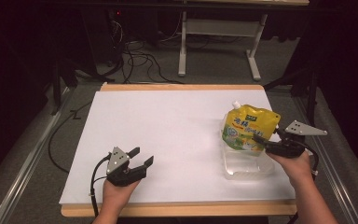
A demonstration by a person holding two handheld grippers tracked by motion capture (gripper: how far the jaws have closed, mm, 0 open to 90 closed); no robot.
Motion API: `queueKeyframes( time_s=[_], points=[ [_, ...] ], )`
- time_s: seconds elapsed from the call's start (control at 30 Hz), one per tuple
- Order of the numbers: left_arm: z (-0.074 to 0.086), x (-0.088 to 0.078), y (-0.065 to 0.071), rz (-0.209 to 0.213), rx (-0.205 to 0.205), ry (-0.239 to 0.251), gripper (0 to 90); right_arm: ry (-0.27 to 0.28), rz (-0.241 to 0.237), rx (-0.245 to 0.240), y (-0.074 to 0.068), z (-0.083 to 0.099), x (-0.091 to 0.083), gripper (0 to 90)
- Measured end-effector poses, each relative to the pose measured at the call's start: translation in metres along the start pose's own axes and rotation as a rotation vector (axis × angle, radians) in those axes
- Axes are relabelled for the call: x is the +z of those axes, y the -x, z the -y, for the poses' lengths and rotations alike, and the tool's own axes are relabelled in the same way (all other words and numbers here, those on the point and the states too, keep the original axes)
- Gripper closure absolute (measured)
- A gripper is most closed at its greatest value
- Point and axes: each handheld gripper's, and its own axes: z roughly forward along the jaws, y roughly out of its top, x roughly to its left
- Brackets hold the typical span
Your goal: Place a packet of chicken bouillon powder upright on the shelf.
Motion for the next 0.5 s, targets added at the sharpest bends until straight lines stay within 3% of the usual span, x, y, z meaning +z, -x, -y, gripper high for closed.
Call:
queueKeyframes(
  time_s=[0.17, 0.4, 0.5],
  points=[
    [0.0, 0.001, 0.003, 0.012, 0.012, -0.009, 36.7, 0.003, 0.04, 0.04, -0.008, -0.001, -0.012, 16.7],
    [-0.001, 0.002, 0.007, 0.031, 0.024, -0.02, 36.0, 0.02, 0.1, 0.036, -0.033, -0.001, -0.036, 14.8],
    [-0.001, 0.003, 0.009, 0.043, 0.027, -0.029, 35.8, 0.029, 0.114, 0.012, -0.048, -0.004, -0.045, 14.8]
  ],
)
